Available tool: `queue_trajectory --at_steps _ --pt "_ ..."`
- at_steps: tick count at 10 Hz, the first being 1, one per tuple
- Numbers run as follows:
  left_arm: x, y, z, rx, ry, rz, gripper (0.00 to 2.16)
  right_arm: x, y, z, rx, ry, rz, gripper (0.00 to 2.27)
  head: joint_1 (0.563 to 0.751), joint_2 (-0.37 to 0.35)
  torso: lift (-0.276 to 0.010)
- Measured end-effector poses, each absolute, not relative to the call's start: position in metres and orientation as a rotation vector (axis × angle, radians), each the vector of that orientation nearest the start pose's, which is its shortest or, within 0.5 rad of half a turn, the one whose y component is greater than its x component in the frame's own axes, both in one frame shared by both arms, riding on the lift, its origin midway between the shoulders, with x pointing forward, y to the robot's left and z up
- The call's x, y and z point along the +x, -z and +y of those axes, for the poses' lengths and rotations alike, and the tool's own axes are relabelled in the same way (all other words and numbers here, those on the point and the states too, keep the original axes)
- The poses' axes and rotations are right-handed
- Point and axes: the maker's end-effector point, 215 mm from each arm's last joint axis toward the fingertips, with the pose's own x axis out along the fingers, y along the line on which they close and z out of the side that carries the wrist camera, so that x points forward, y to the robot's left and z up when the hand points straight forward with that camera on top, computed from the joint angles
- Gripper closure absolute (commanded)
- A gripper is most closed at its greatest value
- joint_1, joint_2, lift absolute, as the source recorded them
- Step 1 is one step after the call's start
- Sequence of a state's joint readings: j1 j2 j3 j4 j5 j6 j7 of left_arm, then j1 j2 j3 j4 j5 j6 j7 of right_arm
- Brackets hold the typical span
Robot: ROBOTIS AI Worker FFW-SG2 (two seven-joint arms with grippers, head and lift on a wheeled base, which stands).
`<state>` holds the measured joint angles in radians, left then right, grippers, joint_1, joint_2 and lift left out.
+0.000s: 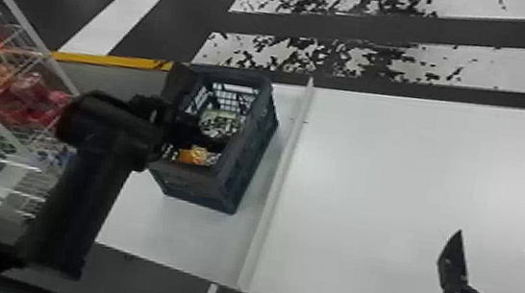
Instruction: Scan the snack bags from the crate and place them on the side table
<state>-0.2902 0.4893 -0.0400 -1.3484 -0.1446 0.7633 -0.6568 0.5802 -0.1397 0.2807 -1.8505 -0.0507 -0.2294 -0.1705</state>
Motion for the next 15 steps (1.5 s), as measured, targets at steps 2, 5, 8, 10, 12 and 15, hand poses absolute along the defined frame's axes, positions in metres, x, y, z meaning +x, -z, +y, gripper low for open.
queue_trajectory --at_steps 2,5,8,10,12,15 --pt "0.569 0.484 0.415 0.302 0.295 0.875 0.00 0.384 0.421 -0.127 0.062 -0.134 0.114 0.06 0.695 0.324 -0.081" --pt "0.562 0.501 0.417 0.309 0.315 0.949 0.73 0.388 0.429 -0.122 0.063 -0.147 0.127 0.06 0.695 0.332 -0.081" --pt "0.566 0.501 0.425 0.315 0.282 0.944 2.13 0.391 0.433 -0.122 0.062 -0.150 0.133 0.06 0.695 0.340 -0.081" --pt "0.567 0.499 0.426 0.309 0.280 0.939 2.13 0.392 0.437 -0.122 0.060 -0.149 0.140 0.06 0.695 0.340 -0.081" --pt "0.570 0.493 0.421 0.286 0.312 0.910 2.13 0.392 0.439 -0.122 0.060 -0.149 0.143 0.06 0.695 0.334 -0.081" --pt "0.572 0.473 0.420 0.205 0.341 0.855 2.13 0.389 0.440 -0.123 0.064 -0.148 0.145 0.06 0.695 0.332 -0.081"
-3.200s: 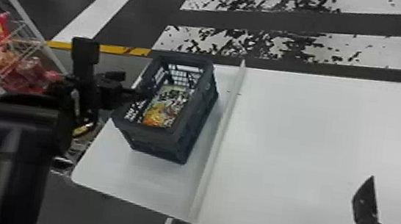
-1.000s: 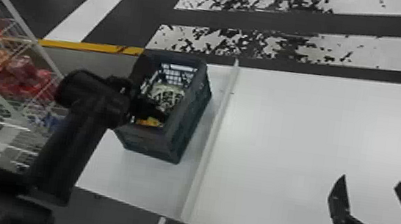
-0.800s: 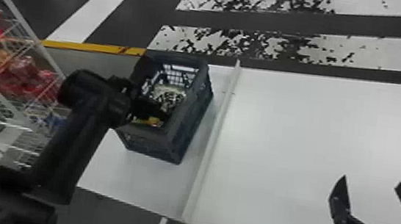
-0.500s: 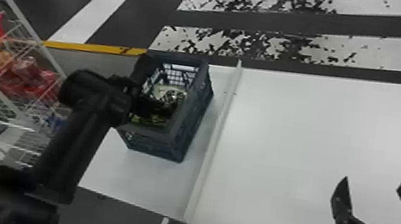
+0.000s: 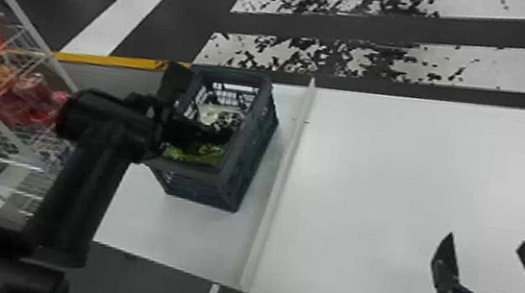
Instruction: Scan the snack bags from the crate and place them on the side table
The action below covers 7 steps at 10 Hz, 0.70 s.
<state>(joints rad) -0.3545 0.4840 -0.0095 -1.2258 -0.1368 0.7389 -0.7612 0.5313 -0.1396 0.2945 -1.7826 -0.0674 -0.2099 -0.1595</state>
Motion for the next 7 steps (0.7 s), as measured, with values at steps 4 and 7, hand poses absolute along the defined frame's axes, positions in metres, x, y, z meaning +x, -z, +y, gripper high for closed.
queue_trajectory --at_steps 4,7 --pt "0.567 0.447 0.441 0.030 0.334 0.767 2.13 0.387 0.439 -0.122 0.067 -0.148 0.142 0.06 0.695 0.350 -0.081" --pt "0.571 0.420 0.444 -0.085 0.374 0.638 2.13 0.387 0.439 -0.118 0.070 -0.154 0.143 0.06 0.695 0.350 -0.081"
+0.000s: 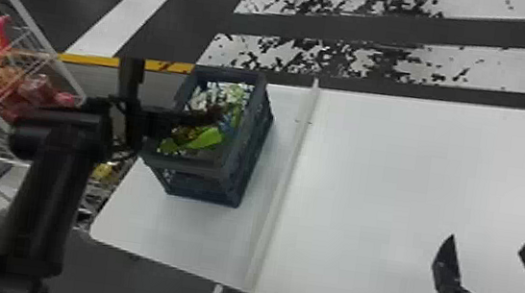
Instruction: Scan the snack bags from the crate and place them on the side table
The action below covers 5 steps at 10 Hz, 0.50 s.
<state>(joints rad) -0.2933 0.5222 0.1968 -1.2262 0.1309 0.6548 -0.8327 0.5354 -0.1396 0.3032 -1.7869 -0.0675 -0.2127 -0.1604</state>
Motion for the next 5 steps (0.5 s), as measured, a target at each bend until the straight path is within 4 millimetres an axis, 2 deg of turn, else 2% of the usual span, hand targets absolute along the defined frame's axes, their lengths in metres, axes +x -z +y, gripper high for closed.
queue_trajectory --at_steps 3,5 --pt "0.573 0.403 0.445 -0.157 0.392 0.544 2.13 0.387 0.438 -0.117 0.071 -0.154 0.143 0.07 0.695 0.350 -0.081" --pt "0.576 0.381 0.447 -0.197 0.389 0.468 2.13 0.387 0.437 -0.117 0.071 -0.155 0.143 0.07 0.695 0.350 -0.081"
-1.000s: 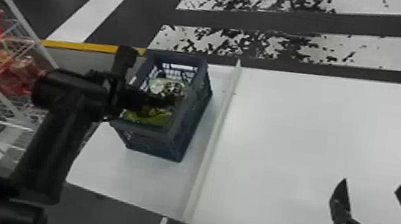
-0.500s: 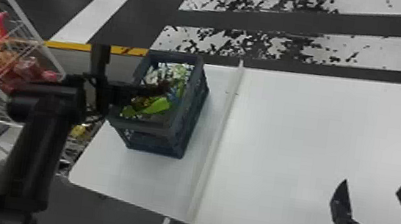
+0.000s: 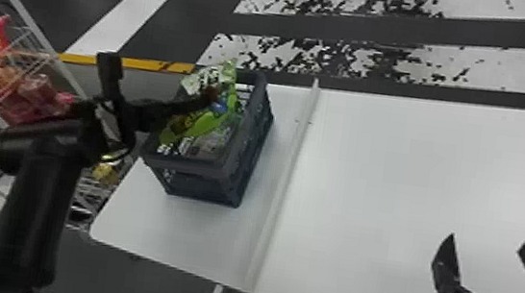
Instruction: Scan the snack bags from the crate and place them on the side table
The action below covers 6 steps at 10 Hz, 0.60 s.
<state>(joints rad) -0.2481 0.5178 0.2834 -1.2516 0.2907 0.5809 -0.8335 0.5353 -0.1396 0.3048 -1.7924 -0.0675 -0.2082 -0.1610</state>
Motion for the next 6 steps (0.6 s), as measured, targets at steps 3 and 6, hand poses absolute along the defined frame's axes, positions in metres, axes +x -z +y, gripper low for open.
queue_trajectory --at_steps 3,6 --pt "0.575 0.337 0.445 -0.199 0.360 0.363 2.13 0.387 0.437 -0.117 0.070 -0.156 0.143 0.07 0.695 0.350 -0.081" --pt "0.553 0.319 0.392 -0.234 0.388 0.386 2.13 0.387 0.437 -0.116 0.071 -0.155 0.143 0.07 0.695 0.326 -0.081"
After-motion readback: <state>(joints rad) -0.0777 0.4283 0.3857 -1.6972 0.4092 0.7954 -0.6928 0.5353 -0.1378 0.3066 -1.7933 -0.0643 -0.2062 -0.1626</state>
